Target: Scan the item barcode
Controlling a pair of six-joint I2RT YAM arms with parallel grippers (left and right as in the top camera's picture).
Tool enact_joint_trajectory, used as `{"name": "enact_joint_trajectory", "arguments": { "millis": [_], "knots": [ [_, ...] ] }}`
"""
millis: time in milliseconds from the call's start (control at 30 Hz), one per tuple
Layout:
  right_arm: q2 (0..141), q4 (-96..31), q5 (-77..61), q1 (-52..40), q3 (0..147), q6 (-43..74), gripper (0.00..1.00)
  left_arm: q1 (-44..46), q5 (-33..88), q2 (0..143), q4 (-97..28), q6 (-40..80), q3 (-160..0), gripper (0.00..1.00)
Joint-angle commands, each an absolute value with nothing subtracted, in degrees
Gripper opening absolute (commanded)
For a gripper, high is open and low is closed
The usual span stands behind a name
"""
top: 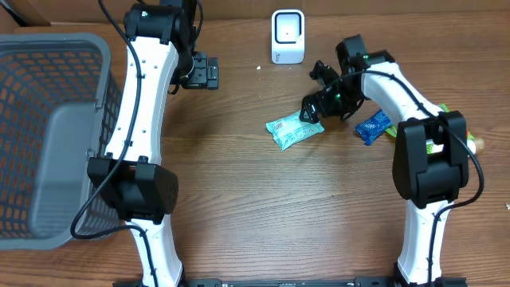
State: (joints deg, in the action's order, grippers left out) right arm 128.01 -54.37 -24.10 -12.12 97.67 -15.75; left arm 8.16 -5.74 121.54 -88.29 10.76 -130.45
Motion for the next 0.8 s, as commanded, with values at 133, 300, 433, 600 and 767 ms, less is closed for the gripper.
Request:
{"name": "enact_joint_trajectory", "arguments": {
  "millis": [133,300,433,600,767],
  "knots": [
    [128.3,-49.3,-29.7,-13.3,91.7,-17.0,0.89,8.3,-5.3,121.8,-88.2,11.8,-130.3,1.00],
    [128.4,-46.9,-34.3,-13.6,89.3,-16.9,0.80,8.6,-5.3,121.8,-88.2,11.8,-130.3,1.00],
    [128.4,-46.7,-34.6,-14.2,88.1,-17.0,0.74,8.6,-5.3,121.8,-88.2,11.8,-130.3,1.00],
    [128.4,-46.5,-34.6,-14.4,85.9,-16.9,0.62,8.6,-5.3,121.8,-88.2,11.8,-130.3,0.99],
    [128.4,-46.6,-34.6,-14.4,84.3,-16.3,0.44,8.6,-5.3,121.8,-88.2,11.8,-130.3,1.00]
  ]
}}
